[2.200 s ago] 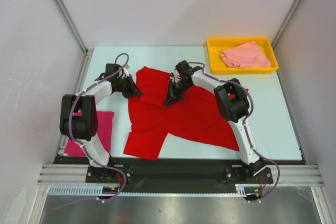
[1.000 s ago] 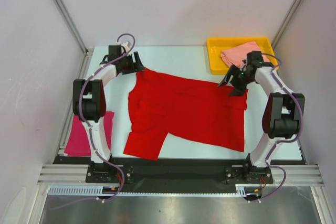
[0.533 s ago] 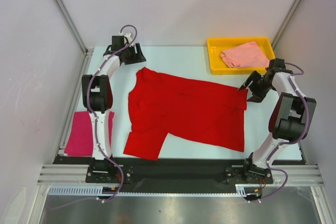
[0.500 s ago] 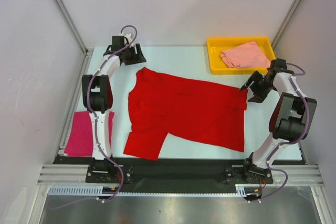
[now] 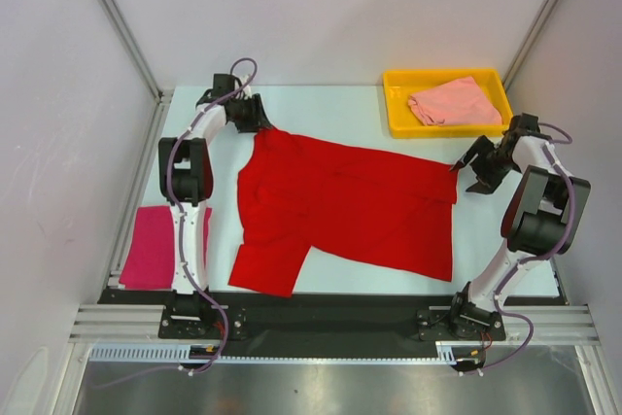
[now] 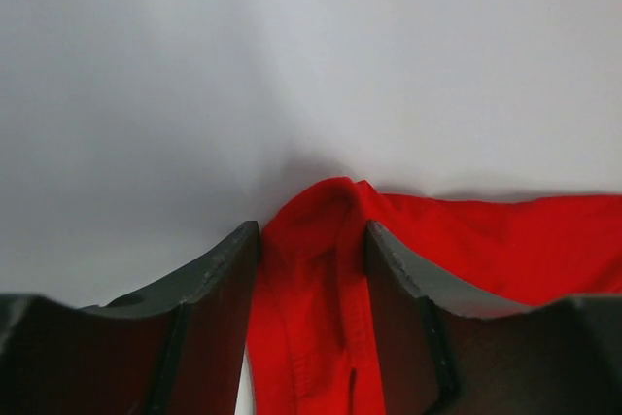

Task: Fold and stack the t-shirts
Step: Fold the tshirt

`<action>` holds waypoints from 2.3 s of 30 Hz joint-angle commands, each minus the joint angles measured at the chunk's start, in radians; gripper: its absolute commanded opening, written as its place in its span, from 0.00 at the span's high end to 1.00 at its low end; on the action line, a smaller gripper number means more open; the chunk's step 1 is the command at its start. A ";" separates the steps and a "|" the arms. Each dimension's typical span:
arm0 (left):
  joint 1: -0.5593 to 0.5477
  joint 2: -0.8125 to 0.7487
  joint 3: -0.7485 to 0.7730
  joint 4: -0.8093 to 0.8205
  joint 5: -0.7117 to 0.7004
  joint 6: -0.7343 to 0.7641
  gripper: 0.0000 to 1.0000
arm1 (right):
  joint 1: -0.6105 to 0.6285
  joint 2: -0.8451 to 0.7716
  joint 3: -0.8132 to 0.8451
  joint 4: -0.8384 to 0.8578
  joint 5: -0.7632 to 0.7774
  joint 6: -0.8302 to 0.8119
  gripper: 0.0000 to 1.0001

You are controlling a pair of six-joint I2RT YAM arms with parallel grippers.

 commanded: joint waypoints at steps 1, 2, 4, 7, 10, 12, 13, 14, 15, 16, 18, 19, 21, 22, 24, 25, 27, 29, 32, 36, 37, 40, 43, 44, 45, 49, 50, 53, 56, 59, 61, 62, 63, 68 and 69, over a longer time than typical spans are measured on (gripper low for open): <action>-0.004 -0.010 0.006 -0.014 0.008 -0.013 0.48 | -0.005 0.015 0.031 0.025 -0.011 -0.012 0.25; -0.002 -0.017 -0.006 -0.011 0.006 -0.019 0.50 | -0.005 0.025 0.031 0.025 -0.012 -0.012 0.25; 0.002 -0.020 -0.006 -0.009 0.006 -0.022 0.53 | -0.005 0.036 0.031 0.036 -0.011 -0.015 0.25; 0.011 -0.022 -0.006 -0.012 0.002 -0.025 0.58 | -0.005 0.056 0.039 0.054 -0.012 -0.018 0.24; 0.024 -0.019 -0.008 -0.011 0.006 -0.030 0.70 | -0.002 0.090 0.057 0.079 -0.020 -0.027 0.25; 0.034 -0.025 -0.018 -0.003 0.015 -0.044 0.81 | 0.002 0.110 0.085 0.102 -0.015 -0.040 0.26; 0.039 -0.030 -0.026 0.006 0.020 -0.059 0.83 | 0.005 0.134 0.094 0.108 -0.015 -0.044 0.27; 0.042 -0.034 -0.052 0.040 0.035 -0.071 0.86 | 0.007 0.147 0.118 0.119 -0.012 -0.047 0.27; 0.051 -0.049 -0.066 0.058 0.048 -0.082 0.88 | 0.008 0.159 0.129 0.128 -0.014 -0.049 0.30; 0.051 -0.051 -0.089 0.078 0.058 -0.111 0.89 | 0.011 0.185 0.140 0.134 -0.014 -0.049 0.32; 0.077 -0.056 -0.098 0.123 0.092 -0.134 0.92 | 0.016 0.214 0.180 0.154 -0.024 -0.055 0.33; 0.080 -0.051 -0.097 0.131 0.098 -0.151 0.93 | 0.025 0.245 0.199 0.149 -0.020 -0.058 0.34; 0.083 -0.047 -0.087 0.143 0.114 -0.157 0.94 | 0.033 0.277 0.253 0.123 -0.009 -0.061 0.36; 0.082 -0.040 -0.084 0.147 0.117 -0.163 0.94 | 0.037 0.286 0.261 0.117 -0.006 -0.061 0.36; 0.083 -0.034 -0.077 0.161 0.143 -0.170 0.94 | 0.047 0.296 0.260 0.125 0.008 -0.053 0.37; 0.083 -0.031 -0.080 0.166 0.146 -0.180 0.95 | 0.047 0.296 0.256 0.129 0.012 -0.052 0.38; 0.083 -0.031 -0.087 0.180 0.154 -0.187 0.96 | 0.047 0.303 0.255 0.142 0.008 -0.050 0.40; 0.082 -0.034 -0.106 0.200 0.172 -0.200 0.96 | 0.050 0.308 0.256 0.142 0.003 -0.053 0.43; 0.082 -0.040 -0.127 0.226 0.184 -0.219 0.96 | 0.057 0.300 0.232 0.177 -0.003 -0.055 0.45; 0.088 -0.051 -0.159 0.255 0.196 -0.242 0.98 | 0.057 0.302 0.212 0.226 0.005 -0.035 0.62; 0.090 -0.054 -0.170 0.264 0.196 -0.254 0.98 | 0.057 0.302 0.209 0.241 0.009 -0.024 0.68; 0.094 -0.063 -0.205 0.313 0.190 -0.280 1.00 | 0.056 0.300 0.191 0.303 0.046 0.028 0.90; 0.102 -0.059 -0.209 0.348 0.189 -0.312 1.00 | 0.060 0.294 0.184 0.365 0.106 0.065 1.00; 0.102 -0.054 -0.207 0.359 0.189 -0.323 1.00 | 0.062 0.292 0.183 0.381 0.127 0.077 1.00; 0.105 -0.051 -0.204 0.370 0.192 -0.334 1.00 | 0.067 0.292 0.187 0.389 0.141 0.082 1.00; 0.111 -0.033 -0.186 0.445 0.201 -0.393 1.00 | 0.077 0.302 0.224 0.422 0.157 0.102 1.00; 0.113 -0.025 -0.184 0.459 0.203 -0.407 1.00 | 0.082 0.321 0.239 0.418 0.154 0.105 1.00; 0.120 -0.007 -0.181 0.534 0.219 -0.473 1.00 | 0.091 0.366 0.316 0.363 0.160 0.100 1.00; 0.128 0.003 -0.158 0.528 0.220 -0.489 0.96 | 0.094 0.375 0.356 0.304 0.176 0.095 0.92; 0.131 -0.033 -0.152 0.424 0.145 -0.423 0.56 | 0.088 0.333 0.359 0.216 0.224 0.080 0.73; 0.130 -0.126 -0.190 0.337 0.070 -0.334 0.41 | 0.082 0.286 0.379 0.066 0.279 0.063 0.60; 0.130 -0.163 -0.208 0.312 -0.001 -0.302 0.39 | 0.077 0.265 0.393 0.013 0.323 0.039 0.50; 0.125 -0.200 -0.227 0.290 -0.047 -0.244 0.37 | 0.070 0.244 0.388 -0.033 0.336 0.025 0.46; 0.085 -0.485 -0.391 0.146 -0.269 -0.136 0.33 | 0.039 -0.003 0.191 -0.182 0.370 -0.039 0.29; 0.076 -0.526 -0.424 0.128 -0.290 -0.136 0.34 | 0.041 -0.045 0.156 -0.190 0.365 -0.044 0.28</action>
